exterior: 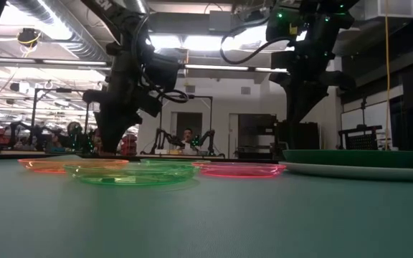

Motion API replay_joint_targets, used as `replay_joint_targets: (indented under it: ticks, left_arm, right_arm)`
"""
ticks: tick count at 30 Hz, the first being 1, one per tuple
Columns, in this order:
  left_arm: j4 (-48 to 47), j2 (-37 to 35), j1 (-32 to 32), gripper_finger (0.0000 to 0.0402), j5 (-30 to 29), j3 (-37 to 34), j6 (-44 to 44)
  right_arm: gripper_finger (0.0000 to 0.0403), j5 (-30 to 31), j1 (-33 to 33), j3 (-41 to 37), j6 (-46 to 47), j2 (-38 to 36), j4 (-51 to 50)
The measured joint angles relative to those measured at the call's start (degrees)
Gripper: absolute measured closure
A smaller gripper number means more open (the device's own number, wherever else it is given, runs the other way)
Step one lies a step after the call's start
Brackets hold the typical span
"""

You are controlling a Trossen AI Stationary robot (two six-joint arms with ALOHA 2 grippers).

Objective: Stack plastic plates
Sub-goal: Stack the orange plate on top of the white plate

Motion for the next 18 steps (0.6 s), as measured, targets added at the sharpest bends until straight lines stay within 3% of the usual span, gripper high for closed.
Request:
replay_joint_targets:
  ticks: [4,18]
  left_arm:
    - [0.03,0.01,0.15,0.0321,3.78,0.0,1.46]
    - [2.6,0.04,0.06,0.0321,3.59,-0.04,2.39]
  right_arm:
    - [0.0333,-0.02,0.0,0.0,0.0,0.0,-0.02]
    - [0.0333,-0.04,0.0,-0.02,-0.01,0.0,-0.02]
